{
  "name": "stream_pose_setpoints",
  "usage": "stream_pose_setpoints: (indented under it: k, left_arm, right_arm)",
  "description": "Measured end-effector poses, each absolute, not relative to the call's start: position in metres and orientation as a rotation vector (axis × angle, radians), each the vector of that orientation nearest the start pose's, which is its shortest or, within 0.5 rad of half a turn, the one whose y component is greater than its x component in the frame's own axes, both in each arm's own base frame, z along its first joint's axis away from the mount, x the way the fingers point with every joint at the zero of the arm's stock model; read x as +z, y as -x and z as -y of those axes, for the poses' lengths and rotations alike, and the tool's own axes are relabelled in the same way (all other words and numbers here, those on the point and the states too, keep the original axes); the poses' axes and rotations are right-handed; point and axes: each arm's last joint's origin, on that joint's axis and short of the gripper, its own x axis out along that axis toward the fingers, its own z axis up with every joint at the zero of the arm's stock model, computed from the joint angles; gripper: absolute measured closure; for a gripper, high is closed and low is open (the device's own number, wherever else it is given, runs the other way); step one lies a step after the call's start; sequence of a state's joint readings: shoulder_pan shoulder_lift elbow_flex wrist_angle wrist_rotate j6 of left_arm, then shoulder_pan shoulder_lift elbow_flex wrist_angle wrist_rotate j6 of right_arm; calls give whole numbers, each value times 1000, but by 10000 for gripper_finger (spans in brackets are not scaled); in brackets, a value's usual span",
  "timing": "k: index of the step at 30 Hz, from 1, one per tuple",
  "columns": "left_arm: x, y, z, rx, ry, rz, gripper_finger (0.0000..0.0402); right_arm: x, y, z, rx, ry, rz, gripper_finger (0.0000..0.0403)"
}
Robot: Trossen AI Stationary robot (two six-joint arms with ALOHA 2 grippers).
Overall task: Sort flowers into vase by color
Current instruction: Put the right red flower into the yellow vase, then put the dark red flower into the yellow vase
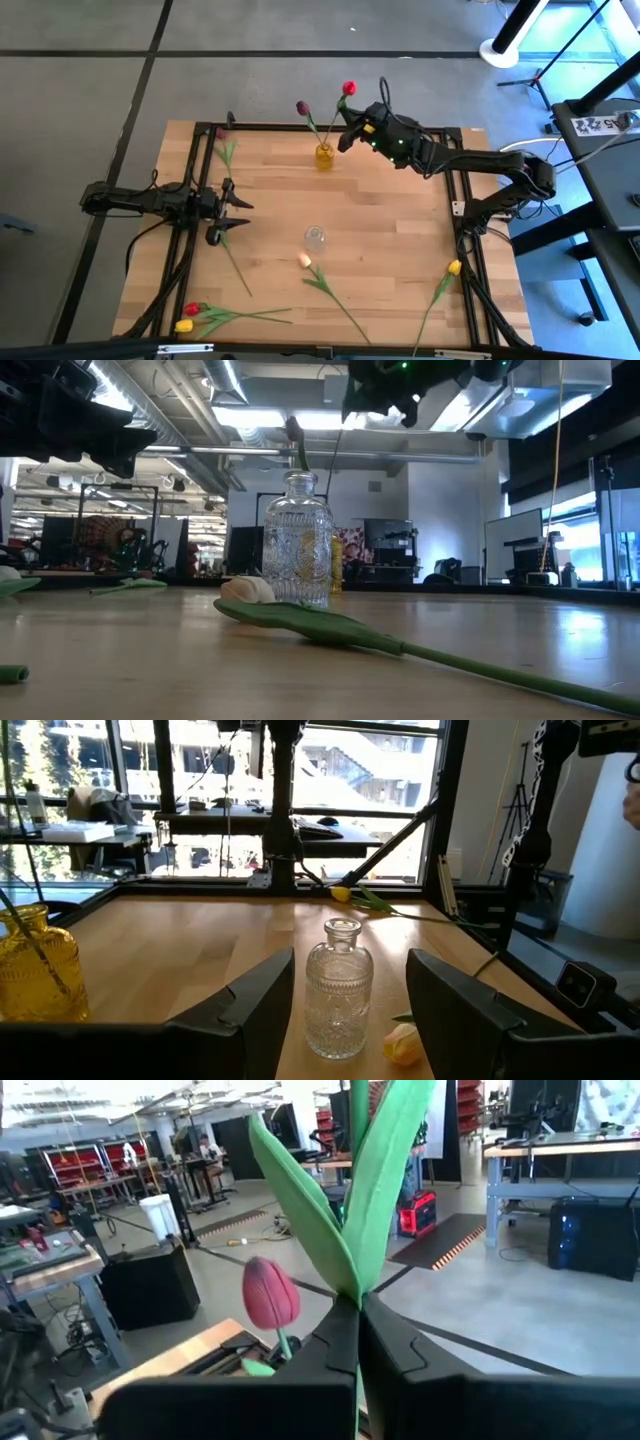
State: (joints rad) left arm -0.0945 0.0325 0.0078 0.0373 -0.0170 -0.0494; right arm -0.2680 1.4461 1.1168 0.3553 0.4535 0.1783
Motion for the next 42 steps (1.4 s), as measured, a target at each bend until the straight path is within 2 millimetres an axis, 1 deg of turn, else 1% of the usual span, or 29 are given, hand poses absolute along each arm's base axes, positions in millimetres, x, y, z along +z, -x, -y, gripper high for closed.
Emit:
stream_pose_setpoints:
  k: [4, 7, 16, 19, 21, 24, 28, 31, 35, 37, 40, 42]
  left_arm:
    - [167, -99, 9, -78, 50, 10, 211]
    - [168, -99, 9, -78, 51, 17, 211]
    - [168, -99, 9, -78, 86, 19, 211]
    - [169, -99, 9, -79, 83, 30, 211]
    - [173, -99, 9, -81, 70, 68, 211]
    - [177, -98, 9, -82, 59, 113, 211]
    - [178, -98, 9, -92, 103, 121, 211]
    - [178, -98, 9, -94, 113, 124, 211]
    - [180, -98, 9, -89, 146, 144, 211]
    - [182, -98, 7, -27, 191, 154, 211]
    - [182, -99, 4, 69, 198, 133, 211]
    - [186, -101, 1, 209, 221, 110, 211]
  right_arm:
    - [352, -309, 98, -716, -169, 80, 403]
    - [352, -308, 98, -718, -169, 65, 403]
    - [334, -321, 101, -689, -190, 14, 403]
    - [325, -327, 102, -693, -186, -28, 403]
    - [318, -330, 103, -695, -180, -56, 401]
    - [306, -335, 104, -698, -158, -128, 390]
    - [291, -341, 106, -701, -148, -198, 365]
    - [285, -343, 107, -700, -130, -231, 339]
    - [283, -340, 106, -699, -111, -290, 293]
    - [286, -336, 105, -696, -93, -309, 265]
    - [290, -328, 102, -697, -87, -347, 217]
    - [293, -323, 101, -700, -76, -376, 184]
